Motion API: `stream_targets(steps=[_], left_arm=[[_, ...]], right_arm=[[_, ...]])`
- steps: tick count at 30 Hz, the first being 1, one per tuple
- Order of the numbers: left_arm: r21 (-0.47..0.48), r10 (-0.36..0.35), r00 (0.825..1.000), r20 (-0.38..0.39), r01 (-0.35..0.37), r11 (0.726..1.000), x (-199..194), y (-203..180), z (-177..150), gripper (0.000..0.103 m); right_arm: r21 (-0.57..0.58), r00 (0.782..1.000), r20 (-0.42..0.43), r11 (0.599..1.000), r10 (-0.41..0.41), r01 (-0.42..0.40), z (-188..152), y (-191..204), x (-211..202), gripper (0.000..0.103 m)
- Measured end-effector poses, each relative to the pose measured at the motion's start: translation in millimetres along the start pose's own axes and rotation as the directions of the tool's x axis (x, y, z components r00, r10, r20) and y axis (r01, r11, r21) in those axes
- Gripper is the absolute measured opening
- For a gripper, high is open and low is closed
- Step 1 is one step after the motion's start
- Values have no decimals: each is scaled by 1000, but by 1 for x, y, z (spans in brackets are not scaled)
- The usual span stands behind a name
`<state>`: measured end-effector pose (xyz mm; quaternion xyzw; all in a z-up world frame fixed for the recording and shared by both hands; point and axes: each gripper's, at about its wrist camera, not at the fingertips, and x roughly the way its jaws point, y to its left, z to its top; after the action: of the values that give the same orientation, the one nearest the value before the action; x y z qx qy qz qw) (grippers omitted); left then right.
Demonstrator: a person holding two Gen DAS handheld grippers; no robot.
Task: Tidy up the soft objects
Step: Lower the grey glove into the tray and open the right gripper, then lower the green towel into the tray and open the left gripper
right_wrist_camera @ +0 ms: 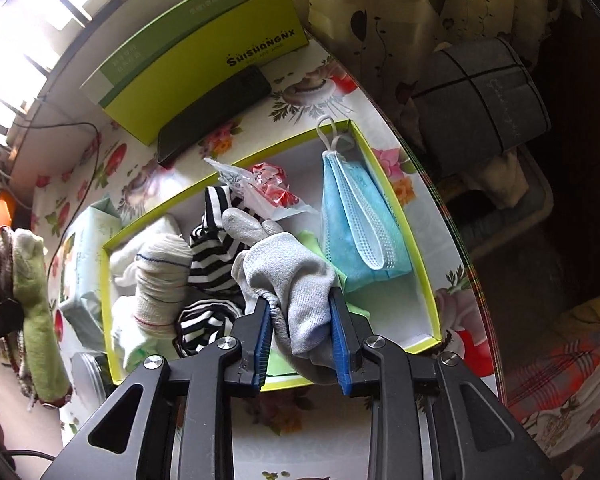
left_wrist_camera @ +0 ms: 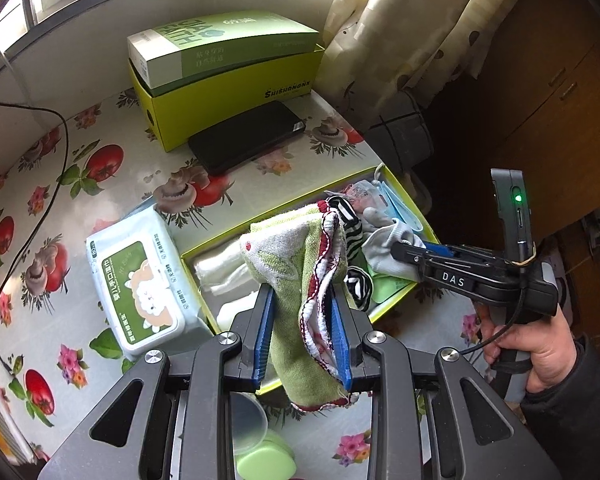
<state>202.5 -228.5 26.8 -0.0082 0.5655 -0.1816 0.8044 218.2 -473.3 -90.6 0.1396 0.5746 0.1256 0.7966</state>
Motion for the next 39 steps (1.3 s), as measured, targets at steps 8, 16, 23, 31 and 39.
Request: stream_targets(steps=[8,16,23,31,39], left_arm=[[35,-27,999,-33,28,999,24,-15,12,28],[63,-53,996,-72,58,996,60,-32,20,28],[48,-93,991,-93,97,994,83,-38,30,34],[-4,-130,986,-102,130,992,82,-31,30,39],[0,-93,993,-76,93,996,60,-25,20,39]], right_arm=[[-7,998,64,1000,25,-25,-8,1,-32,43],[14,995,89,999,45,-46,-14,-1,-49,44],[14,995,88,998,54,-55,-17,-1,-51,44],[3,994,93,998,55,-56,-17,5,-55,44],[-35,994,88,997,67,-64,-18,24,-59,44]])
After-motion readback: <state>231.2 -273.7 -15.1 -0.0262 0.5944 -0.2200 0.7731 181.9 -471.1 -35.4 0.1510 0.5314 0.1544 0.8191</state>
